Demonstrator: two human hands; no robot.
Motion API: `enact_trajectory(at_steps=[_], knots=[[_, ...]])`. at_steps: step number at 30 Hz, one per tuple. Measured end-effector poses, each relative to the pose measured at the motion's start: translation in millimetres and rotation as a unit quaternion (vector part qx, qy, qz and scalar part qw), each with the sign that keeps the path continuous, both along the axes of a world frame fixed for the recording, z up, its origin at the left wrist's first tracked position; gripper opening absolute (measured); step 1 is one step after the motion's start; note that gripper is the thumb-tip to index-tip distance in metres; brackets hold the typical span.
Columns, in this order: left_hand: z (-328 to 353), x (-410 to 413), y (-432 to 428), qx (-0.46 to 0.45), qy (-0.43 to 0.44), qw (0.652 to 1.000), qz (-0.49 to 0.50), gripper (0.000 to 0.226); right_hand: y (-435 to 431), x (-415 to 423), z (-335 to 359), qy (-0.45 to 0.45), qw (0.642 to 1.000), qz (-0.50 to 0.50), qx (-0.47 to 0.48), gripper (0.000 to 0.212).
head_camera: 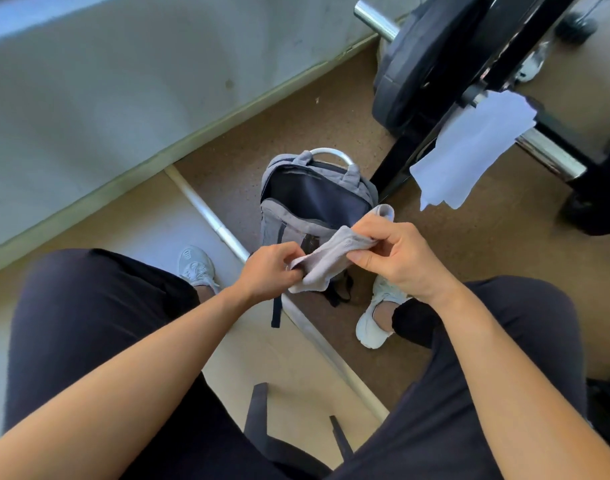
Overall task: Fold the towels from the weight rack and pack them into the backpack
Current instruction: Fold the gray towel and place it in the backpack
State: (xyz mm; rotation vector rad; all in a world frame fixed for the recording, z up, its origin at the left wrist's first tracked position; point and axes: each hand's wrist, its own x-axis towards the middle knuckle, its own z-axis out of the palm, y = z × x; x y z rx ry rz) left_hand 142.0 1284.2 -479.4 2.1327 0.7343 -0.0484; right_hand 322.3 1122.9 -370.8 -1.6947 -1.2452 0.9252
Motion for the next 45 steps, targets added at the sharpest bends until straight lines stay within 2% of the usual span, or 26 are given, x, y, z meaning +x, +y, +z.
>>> enact_trajectory(at_steps=[4, 6, 7, 9, 11, 13, 15, 17, 20, 25, 29, 35, 39, 45], knots=[[-25.1, -6.4, 11.1, 0.011, 0.092, 0.995, 0.034, 0.022, -3.3, 7.3, 5.2, 0.013, 1.0, -0.014, 0.008, 0.016], [-35.2, -14.9, 17.1, -0.014, 0.136, 0.99, 0.024, 0.019, -4.0, 8.9, 4.9, 0.016, 0.999, -0.035, 0.014, 0.013], [-38.7, -19.7, 18.2, -0.011, 0.167, 0.986, 0.002, 0.022, -4.1, 9.5, 4.3, 0.017, 0.999, -0.046, 0.015, 0.02], [-45.6, -28.4, 15.9, 0.045, 0.237, 0.969, -0.058, 0.044, -3.8, 10.2, 3.1, 0.014, 0.998, -0.055, 0.01, 0.026], [-52.6, -32.9, 9.9, 0.138, 0.297, 0.938, -0.116, 0.066, -3.3, 9.1, 1.8, 0.009, 0.998, -0.056, 0.002, 0.024], [-58.9, -32.4, 2.6, 0.2, 0.311, 0.917, -0.148, 0.073, -3.3, 8.7, 0.6, 0.009, 0.998, -0.057, -0.002, 0.023], [-57.7, -28.5, -2.0, 0.212, 0.252, 0.936, -0.128, 0.067, -4.8, 9.5, 0.3, 0.017, 0.998, -0.062, 0.005, 0.024], [-51.8, -25.0, -4.1, 0.228, 0.144, 0.958, -0.102, 0.05, -6.4, 12.0, 1.2, 0.034, 0.997, -0.07, 0.016, 0.025], [-43.9, -21.0, -10.7, 0.28, 0.01, 0.949, -0.142, 0.039, -7.8, 14.2, 3.2, 0.066, 0.994, -0.082, 0.043, 0.024], [-37.4, -16.8, -27.4, 0.293, -0.09, 0.939, -0.154, 0.02, -11.0, 17.2, 8.5, 0.087, 0.989, -0.099, 0.07, 0.015], [-37.6, -15.4, -35.0, 0.309, -0.119, 0.927, -0.178, 0.013, -14.9, 17.4, 11.5, 0.097, 0.987, -0.1, 0.082, 0.016], [-41.3, -16.5, -57.7, 0.374, -0.161, 0.884, -0.227, 0.009, -19.5, 16.3, 15.9, 0.106, 0.981, -0.12, 0.107, 0.034], [-49.2, -16.0, -62.2, 0.392, -0.114, 0.889, -0.207, 0.029, -25.3, 19.4, 17.7, 0.127, 0.979, -0.118, 0.11, 0.044], [-43.4, -13.1, -60.1, 0.375, -0.13, 0.903, -0.166, 0.011, -28.6, 22.3, 16.4, 0.142, 0.974, -0.121, 0.128, 0.051]])
